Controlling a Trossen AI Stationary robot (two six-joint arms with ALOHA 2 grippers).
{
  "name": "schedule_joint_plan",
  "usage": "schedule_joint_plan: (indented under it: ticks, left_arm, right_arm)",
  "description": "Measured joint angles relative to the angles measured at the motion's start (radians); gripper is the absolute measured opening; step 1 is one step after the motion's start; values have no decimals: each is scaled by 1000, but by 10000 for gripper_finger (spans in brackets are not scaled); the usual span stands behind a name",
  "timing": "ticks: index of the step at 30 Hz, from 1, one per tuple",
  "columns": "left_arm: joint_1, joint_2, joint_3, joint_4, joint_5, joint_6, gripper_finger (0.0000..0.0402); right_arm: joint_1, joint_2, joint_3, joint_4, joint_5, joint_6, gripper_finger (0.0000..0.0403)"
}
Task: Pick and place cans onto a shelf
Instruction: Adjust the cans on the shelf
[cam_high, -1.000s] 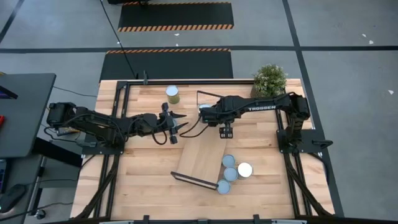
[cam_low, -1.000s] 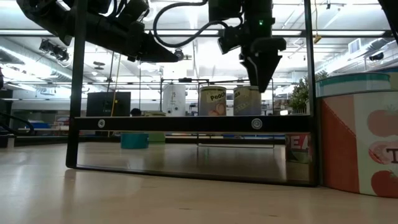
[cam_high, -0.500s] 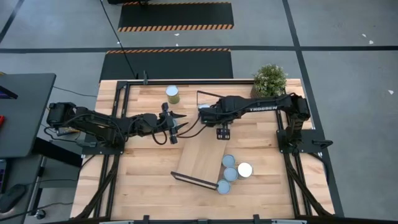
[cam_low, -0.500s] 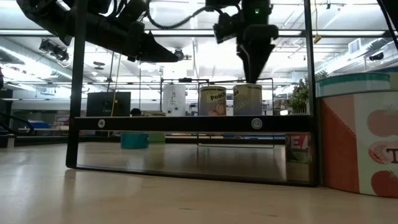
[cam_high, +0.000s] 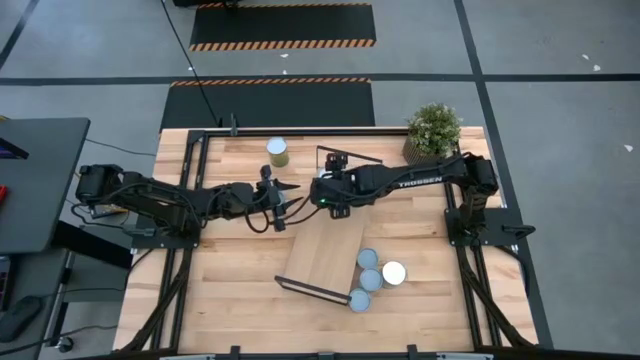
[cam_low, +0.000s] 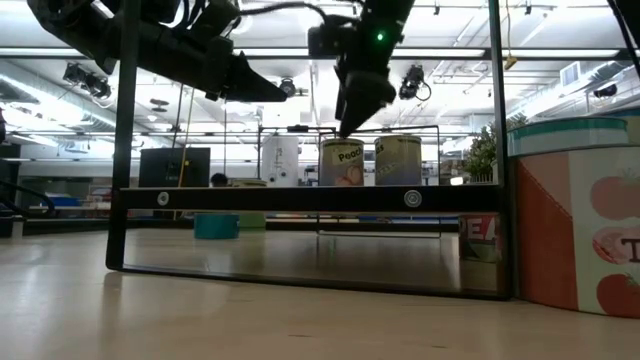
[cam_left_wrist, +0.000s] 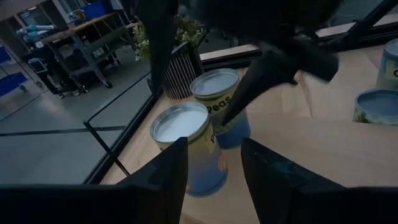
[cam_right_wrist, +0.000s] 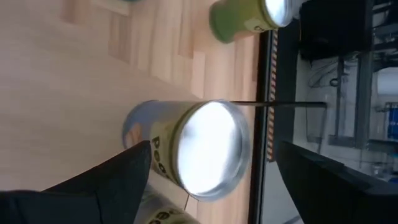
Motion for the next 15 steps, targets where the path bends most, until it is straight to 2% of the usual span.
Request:
schedule_joint_plan:
  ticks: [7, 15]
  left_arm:
    - [0, 0, 0, 0, 0, 1, 156]
    - [0, 0, 0, 0, 0, 1, 156]
  right_arm:
    - [-16, 0, -75, 61, 39, -38, 350]
    - [-25, 0, -81, 69, 79, -43, 350]
